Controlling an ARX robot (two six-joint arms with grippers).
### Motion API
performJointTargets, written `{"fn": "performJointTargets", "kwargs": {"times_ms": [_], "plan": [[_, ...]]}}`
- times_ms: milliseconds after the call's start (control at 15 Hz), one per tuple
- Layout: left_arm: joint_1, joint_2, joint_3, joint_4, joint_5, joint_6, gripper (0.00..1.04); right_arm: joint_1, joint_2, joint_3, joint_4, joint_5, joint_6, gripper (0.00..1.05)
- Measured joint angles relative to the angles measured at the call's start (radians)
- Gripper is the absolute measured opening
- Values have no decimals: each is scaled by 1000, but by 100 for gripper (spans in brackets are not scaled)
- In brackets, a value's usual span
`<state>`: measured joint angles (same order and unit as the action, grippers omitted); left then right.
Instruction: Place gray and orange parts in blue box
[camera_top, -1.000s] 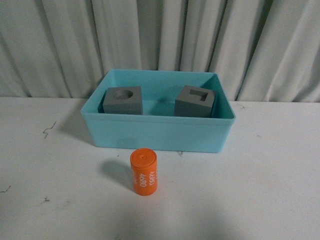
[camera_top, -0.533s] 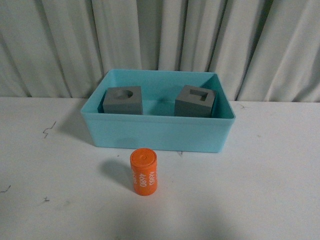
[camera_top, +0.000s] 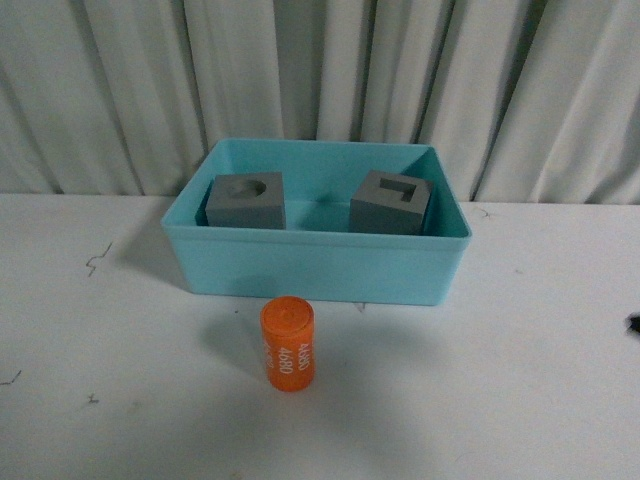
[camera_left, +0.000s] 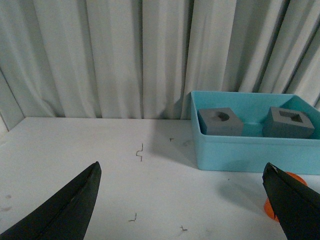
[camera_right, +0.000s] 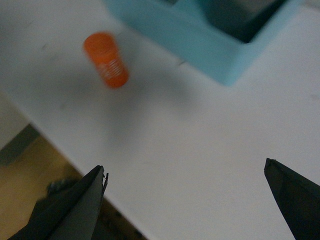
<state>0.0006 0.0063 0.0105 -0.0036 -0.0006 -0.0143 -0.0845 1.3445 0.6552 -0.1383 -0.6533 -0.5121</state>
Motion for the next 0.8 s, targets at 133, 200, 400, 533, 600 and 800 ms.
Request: {"fn": "performJointTargets", "kwargs": {"times_ms": [133, 200, 400, 533, 600, 800], "plan": [[0, 0, 0, 0, 0, 0, 98, 158, 182, 122, -34, 12, -143, 98], [0, 0, 0, 0, 0, 0, 98, 207, 251, 167, -16, 39, -161, 98], [0, 0, 0, 0, 0, 0, 98, 382, 482, 303, 50, 86, -137, 98], [0, 0, 0, 0, 0, 0, 98, 441, 565, 392, 83, 113, -113, 98], [0, 0, 0, 0, 0, 0, 98, 454, 593, 418, 89, 126, -108, 98], [0, 0, 0, 0, 0, 0, 98, 478, 699, 508, 94, 156, -83, 98]]}}
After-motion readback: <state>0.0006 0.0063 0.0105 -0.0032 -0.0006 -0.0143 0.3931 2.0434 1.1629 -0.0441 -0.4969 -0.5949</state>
